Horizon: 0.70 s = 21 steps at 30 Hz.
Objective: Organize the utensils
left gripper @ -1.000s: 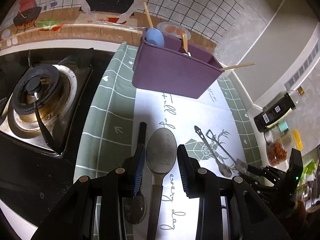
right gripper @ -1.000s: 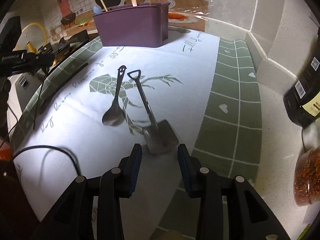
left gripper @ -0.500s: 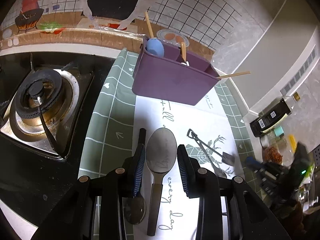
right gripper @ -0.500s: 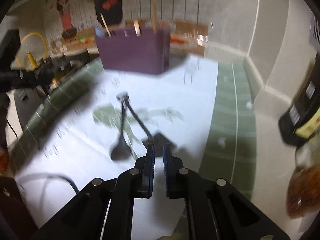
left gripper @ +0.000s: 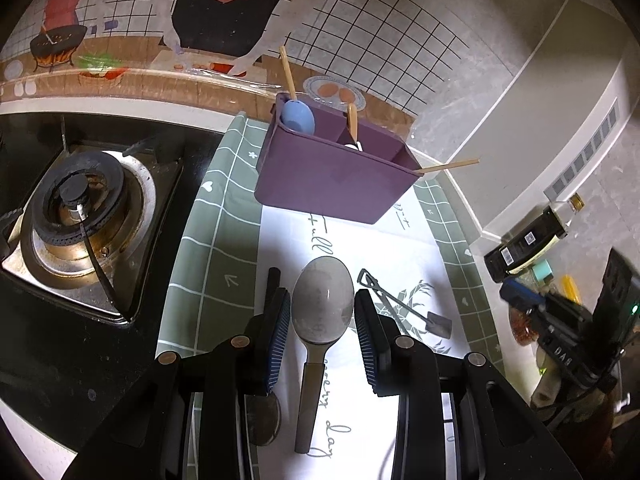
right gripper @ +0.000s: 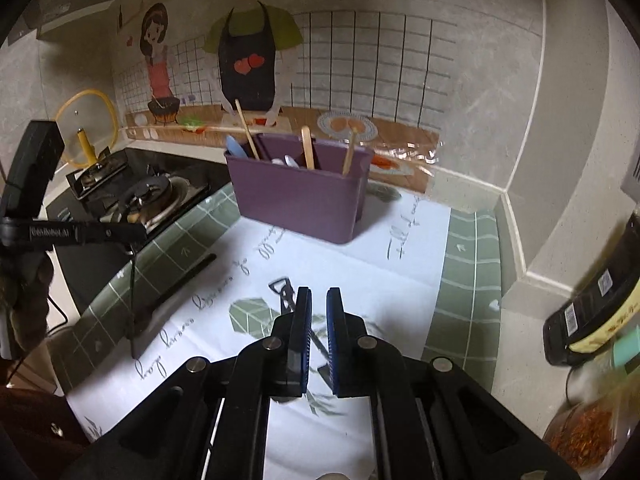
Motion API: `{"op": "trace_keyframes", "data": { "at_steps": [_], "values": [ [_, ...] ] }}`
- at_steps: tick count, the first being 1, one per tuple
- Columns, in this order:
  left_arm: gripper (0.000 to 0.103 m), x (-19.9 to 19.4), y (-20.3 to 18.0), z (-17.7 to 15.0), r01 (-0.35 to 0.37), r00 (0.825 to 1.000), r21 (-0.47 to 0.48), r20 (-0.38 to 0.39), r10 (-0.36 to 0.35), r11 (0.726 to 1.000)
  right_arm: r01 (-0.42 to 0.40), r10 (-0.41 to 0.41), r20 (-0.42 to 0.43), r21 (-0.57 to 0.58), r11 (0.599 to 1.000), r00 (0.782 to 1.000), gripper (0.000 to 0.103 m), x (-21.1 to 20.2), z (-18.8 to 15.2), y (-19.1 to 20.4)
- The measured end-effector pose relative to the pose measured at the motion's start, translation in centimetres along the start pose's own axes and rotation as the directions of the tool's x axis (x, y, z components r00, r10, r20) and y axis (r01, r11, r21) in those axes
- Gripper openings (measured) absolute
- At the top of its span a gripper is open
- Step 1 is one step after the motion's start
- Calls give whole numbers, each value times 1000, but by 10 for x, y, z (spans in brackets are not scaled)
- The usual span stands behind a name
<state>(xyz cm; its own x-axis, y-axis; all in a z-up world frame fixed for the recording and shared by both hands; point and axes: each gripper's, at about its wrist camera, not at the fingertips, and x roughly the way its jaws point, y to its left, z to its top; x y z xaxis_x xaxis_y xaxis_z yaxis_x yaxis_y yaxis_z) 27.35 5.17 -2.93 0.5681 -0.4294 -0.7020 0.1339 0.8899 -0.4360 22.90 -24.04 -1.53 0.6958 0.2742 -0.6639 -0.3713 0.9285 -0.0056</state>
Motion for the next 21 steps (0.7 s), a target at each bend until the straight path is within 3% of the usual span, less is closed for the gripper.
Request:
{"op": "trace_keyframes", "data": {
  "at_steps": [5,8,9,11,13,17,21],
  "values": [
    [34,-1,1,-2,-2,1000,-7,-3,2,1000,-13,15,-35,55,998,999,7,-1,-33,-18],
    [34,2,2,-2,-1,1000,-13,-14,1,1000,-63,74,-92,121,991,993,10,5,-52,-30],
    [34,3,2,-2,1,1000,-14,-19,-1,1000,-77,92,-107,140,987,990,13,7,-58,-32],
    [34,5,1,-3,3,1000,-14,-23,-3,1000,-89,109,-133,150,985,985,33,13,-70,-31],
    [34,6,1,-3,3,1000,-16,-27,-4,1000,-87,116,-151,185,979,982,35,21,-79,-31],
    [34,9,2,-3,1,999,-21,-37,-2,1000,-90,159,-177,343,935,971,35,43,-89,-42],
    [34,9,2,-4,-7,999,-22,-42,6,1000,-60,147,-154,464,884,977,34,59,-88,-52]
  ]
}}
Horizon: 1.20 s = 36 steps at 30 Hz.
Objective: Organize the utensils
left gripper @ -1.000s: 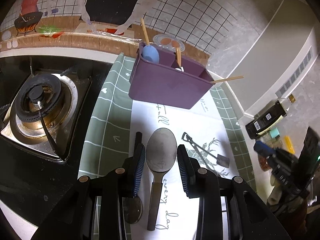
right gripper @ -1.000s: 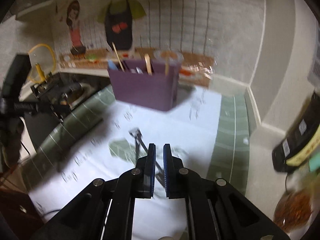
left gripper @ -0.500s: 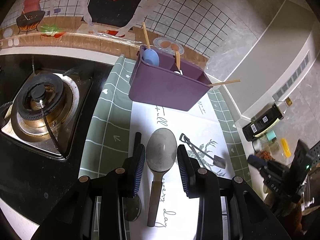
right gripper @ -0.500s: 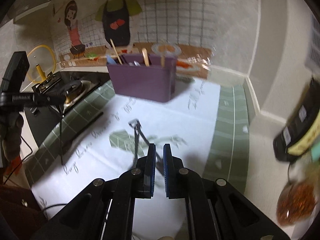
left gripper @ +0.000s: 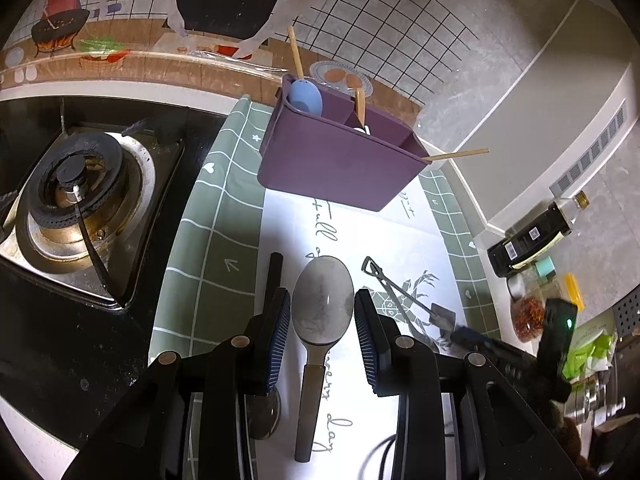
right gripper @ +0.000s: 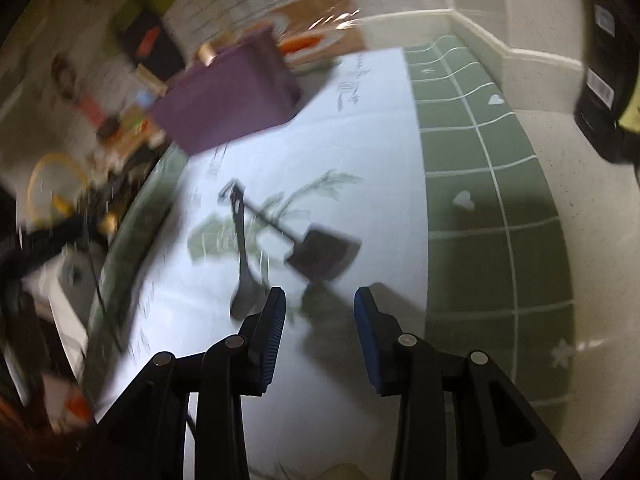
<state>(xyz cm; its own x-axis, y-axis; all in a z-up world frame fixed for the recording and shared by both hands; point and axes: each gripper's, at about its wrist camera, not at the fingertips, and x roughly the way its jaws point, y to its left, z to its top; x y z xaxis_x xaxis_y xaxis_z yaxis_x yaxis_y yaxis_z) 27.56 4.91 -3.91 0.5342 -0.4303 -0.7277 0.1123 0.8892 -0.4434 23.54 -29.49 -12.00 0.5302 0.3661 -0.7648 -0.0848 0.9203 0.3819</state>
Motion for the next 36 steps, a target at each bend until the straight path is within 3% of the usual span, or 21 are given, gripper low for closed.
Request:
{"op": "trace_keyframes", "data": {
  "at_steps": [4,6,7,8,12,16,21,25,28,33,36],
  "values": [
    [34,-3,-2,-2,-17,1000,6,11,17,1000,-17,13,49,87,996,999,32,13,14,-3],
    [34,-4,-3,-3,-24,1000,8,19,24,1000,-1,-3,46,85,996,999,23,18,20,-1],
    [34,-5,-4,-3,-29,999,9,24,29,1000,20,-22,38,69,997,999,12,21,22,2],
    [34,-6,-5,-4,-34,999,11,28,33,999,39,-40,31,46,998,999,8,23,24,7],
    [34,-8,-6,-5,-51,998,18,43,50,999,52,-45,77,-85,995,996,6,10,29,35],
    [34,-8,-5,-6,-58,997,18,45,57,998,21,-2,109,-174,984,994,5,-10,41,59],
    [34,-9,-6,-8,-69,997,21,45,68,997,-24,42,65,-259,966,997,6,-13,44,81],
    [34,-10,-5,-8,-73,996,26,47,72,997,66,-46,63,-370,927,997,20,-6,30,91],
    [34,-10,-5,-8,-75,996,25,46,74,997,124,-106,65,-435,892,992,21,-2,20,89],
    [34,-7,-3,-8,-85,996,23,34,84,996,87,-90,21,-568,819,996,21,3,-1,77],
    [34,-5,-3,-8,-103,994,25,30,102,994,89,-80,41,-601,795,996,24,4,-8,66]
  ]
}}
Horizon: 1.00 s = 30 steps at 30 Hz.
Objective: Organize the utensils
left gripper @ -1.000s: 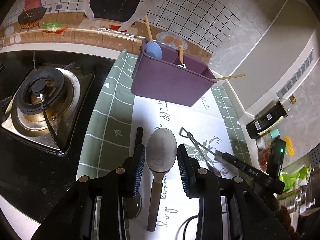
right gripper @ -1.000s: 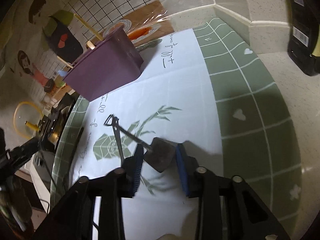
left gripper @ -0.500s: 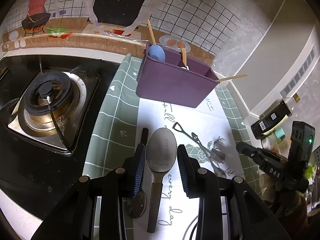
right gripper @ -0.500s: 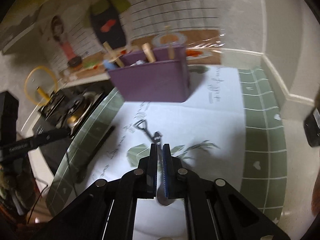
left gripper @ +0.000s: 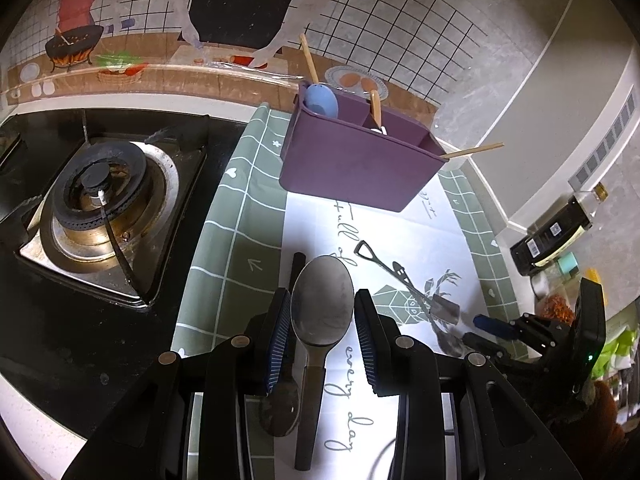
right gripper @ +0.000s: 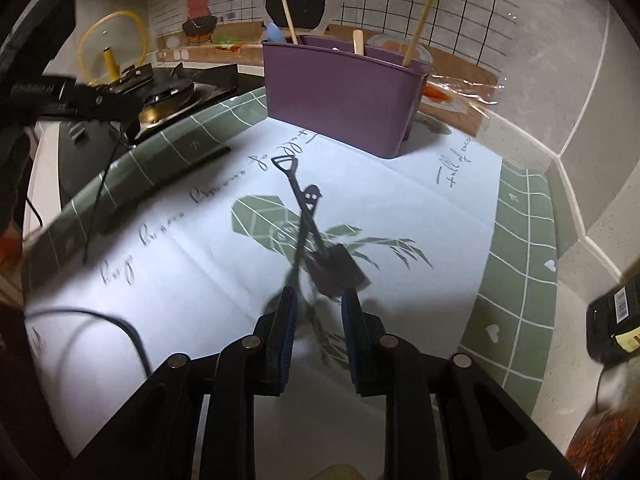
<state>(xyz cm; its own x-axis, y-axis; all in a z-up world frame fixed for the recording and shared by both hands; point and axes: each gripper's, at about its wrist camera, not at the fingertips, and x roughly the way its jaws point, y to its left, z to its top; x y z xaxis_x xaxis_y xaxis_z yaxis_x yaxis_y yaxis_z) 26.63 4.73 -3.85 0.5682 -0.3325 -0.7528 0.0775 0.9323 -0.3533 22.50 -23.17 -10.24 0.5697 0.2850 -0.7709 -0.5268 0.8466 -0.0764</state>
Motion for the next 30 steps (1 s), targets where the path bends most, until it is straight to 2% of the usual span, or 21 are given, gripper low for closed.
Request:
{"op": "trace_keyframes", "data": {
  "at_steps": [5,11,17,19,21,24,30],
  "values": [
    [34,8,-3,-1,-30,999,9,-22,31,999,-40,40,-19,-9,999,999,34,14,-6,-10],
    [34,12,-3,-1,-58,998,-4,-39,57,998,-98,98,-16,30,995,995,41,33,8,-27],
    [34,11,-2,0,-80,996,-24,-35,79,997,-84,84,-61,3,996,995,48,42,19,-21],
    [34,11,-1,-1,-83,996,-30,-35,82,996,-94,94,-71,2,996,993,47,44,21,-22],
    [34,11,0,-2,-86,996,-33,-35,84,996,-77,78,-47,14,997,996,34,42,19,-25],
    [34,9,0,-3,-83,996,-31,-34,82,996,-53,55,-31,58,997,998,32,38,21,-27],
    [34,2,-7,1,-54,998,-9,-15,54,998,31,-36,126,45,999,991,30,-14,41,-7]
  ]
}}
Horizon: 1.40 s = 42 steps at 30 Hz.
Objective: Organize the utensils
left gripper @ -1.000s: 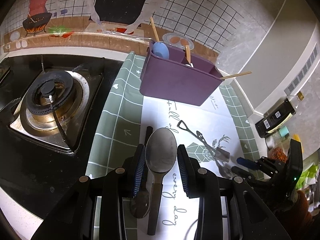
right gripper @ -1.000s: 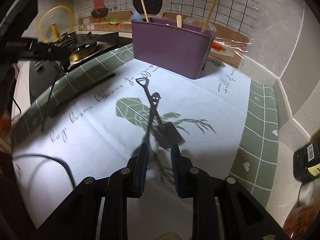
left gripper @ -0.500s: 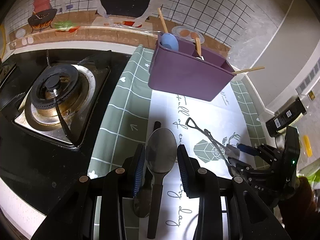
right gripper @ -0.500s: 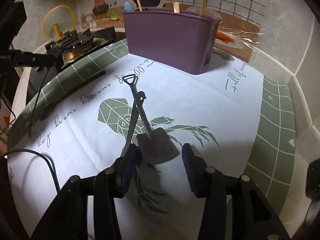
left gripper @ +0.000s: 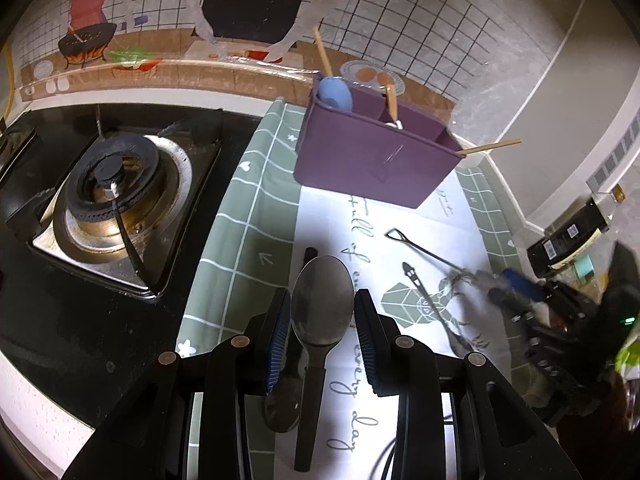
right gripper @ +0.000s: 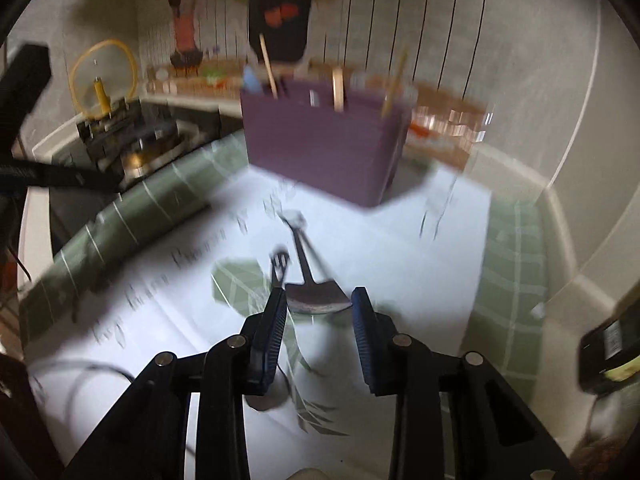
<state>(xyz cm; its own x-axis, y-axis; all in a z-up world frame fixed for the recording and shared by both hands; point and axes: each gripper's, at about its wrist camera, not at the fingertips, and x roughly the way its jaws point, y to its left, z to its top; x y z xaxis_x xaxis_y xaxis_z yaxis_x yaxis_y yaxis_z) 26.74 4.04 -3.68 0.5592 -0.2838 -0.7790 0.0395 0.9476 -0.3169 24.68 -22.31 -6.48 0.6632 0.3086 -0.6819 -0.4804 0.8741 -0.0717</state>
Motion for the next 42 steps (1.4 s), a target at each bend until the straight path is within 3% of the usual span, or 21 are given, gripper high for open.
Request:
{"op": "trace_keyframes", "data": {
  "at_steps": [5,18,22,26,30,32,33,34,42],
  "values": [
    [34,-6,-5,4,38,999,13,17,-38,999,0,-5,89,54,999,996,29,-32,31,3],
    [34,-40,-13,31,114,983,47,137,-119,992,-5,-12,132,124,992,991,29,-61,67,7],
    [34,-80,-33,76,175,951,107,240,-196,979,-11,-13,202,117,993,979,29,-92,98,5],
    [34,-125,-62,138,208,907,188,330,-261,960,-8,-20,281,96,995,960,29,-130,156,-4],
    [34,-139,-88,184,163,890,257,378,-254,953,8,-34,293,90,996,955,29,-145,210,-19],
    [34,-129,-93,200,146,891,266,382,-244,953,35,-57,302,77,996,952,27,-142,229,-26],
    [34,-124,-93,206,144,893,268,381,-241,953,41,-60,293,71,997,954,20,-136,236,-31],
    [34,-115,-93,212,142,895,266,376,-238,954,43,-61,277,71,997,959,5,-129,241,-35],
    [33,-21,-63,229,148,944,162,269,-188,976,-14,-5,156,121,993,988,6,-46,237,-67]
  ]
}}
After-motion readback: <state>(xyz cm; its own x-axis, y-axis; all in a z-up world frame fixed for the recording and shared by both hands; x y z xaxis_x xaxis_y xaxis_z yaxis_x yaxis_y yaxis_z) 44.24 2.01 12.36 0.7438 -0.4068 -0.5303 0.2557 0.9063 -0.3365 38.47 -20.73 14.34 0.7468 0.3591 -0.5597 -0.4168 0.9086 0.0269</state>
